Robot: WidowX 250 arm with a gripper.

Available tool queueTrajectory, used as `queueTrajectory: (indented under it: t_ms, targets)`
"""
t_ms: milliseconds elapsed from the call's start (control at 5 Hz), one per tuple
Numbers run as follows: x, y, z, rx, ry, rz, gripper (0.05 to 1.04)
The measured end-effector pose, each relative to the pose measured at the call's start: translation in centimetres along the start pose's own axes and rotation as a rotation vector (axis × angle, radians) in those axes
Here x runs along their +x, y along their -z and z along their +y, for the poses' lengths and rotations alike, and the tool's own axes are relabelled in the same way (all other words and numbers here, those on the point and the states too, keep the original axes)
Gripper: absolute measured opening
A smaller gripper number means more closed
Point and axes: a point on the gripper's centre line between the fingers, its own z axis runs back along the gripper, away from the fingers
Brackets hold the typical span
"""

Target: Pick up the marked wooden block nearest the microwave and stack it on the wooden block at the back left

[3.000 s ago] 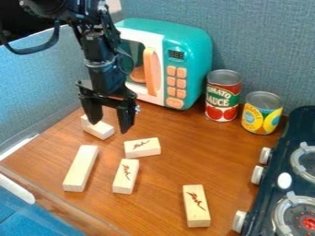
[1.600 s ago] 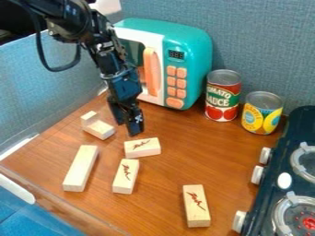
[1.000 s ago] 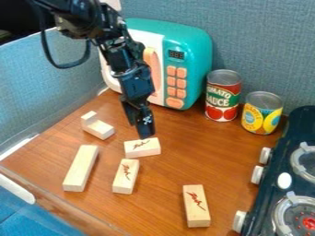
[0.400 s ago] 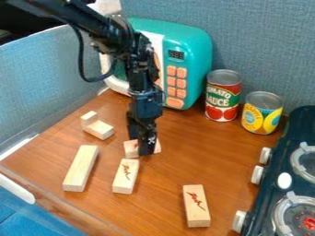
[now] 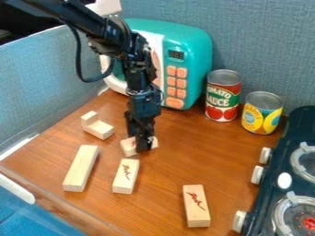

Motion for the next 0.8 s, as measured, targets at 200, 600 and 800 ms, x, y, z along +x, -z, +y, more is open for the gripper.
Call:
queueTrajectory:
  t_ms: [200,600,800]
  targets:
    - [-1.2,-2.2,-0.6,0.02,-0.107,-0.059,0.571]
    - [-3.4,-8.9,-1.1,0.132,-0.494,-0.207,0.571]
    - [-3.9,-7.9,-0.2,0.093,-0.519,-0.165,0.571]
